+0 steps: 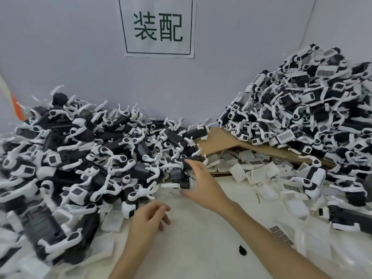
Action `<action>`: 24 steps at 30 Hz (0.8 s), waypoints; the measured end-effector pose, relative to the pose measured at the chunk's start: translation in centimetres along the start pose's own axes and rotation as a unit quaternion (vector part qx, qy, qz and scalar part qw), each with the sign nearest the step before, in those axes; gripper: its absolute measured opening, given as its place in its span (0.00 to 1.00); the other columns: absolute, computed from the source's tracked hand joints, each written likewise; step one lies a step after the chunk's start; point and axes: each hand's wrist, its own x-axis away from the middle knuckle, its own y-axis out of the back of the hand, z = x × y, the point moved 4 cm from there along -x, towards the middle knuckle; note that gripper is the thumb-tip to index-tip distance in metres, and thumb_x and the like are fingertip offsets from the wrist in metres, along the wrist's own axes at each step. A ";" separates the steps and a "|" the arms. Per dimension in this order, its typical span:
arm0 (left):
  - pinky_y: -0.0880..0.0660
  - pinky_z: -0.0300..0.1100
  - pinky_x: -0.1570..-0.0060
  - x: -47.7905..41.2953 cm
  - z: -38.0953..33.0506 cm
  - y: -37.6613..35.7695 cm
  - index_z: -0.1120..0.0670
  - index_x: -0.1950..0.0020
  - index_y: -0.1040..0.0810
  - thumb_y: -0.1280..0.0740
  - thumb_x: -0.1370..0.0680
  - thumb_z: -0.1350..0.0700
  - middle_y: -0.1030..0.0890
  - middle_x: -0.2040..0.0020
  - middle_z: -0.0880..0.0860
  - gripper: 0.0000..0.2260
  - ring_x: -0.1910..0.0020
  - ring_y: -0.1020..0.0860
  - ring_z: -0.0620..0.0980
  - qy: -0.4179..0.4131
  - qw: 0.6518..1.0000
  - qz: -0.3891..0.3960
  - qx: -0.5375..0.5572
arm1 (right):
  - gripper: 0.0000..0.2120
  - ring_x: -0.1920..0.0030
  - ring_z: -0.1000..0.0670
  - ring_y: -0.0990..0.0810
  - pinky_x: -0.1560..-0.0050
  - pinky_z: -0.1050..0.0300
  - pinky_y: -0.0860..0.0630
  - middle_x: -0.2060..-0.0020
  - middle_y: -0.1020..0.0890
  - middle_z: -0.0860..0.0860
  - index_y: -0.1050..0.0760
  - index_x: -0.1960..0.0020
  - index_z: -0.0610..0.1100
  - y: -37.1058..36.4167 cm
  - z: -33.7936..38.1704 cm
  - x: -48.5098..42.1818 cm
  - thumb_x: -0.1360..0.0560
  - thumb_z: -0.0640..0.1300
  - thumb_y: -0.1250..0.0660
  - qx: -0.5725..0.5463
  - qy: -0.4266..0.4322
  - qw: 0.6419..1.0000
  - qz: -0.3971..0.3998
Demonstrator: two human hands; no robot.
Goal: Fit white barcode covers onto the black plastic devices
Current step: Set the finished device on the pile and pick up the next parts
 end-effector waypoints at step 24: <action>0.22 0.43 0.62 1.3 -1.4 -1.4 0.56 0.51 0.13 0.45 0.20 0.40 0.15 0.54 0.58 0.27 0.61 0.17 0.51 0.161 0.920 0.164 0.319 | 0.30 0.42 0.58 0.23 0.43 0.66 0.24 0.38 0.25 0.54 0.20 0.36 0.53 -0.2 4.3 8.2 0.32 0.28 0.27 -0.116 0.166 0.968 -0.146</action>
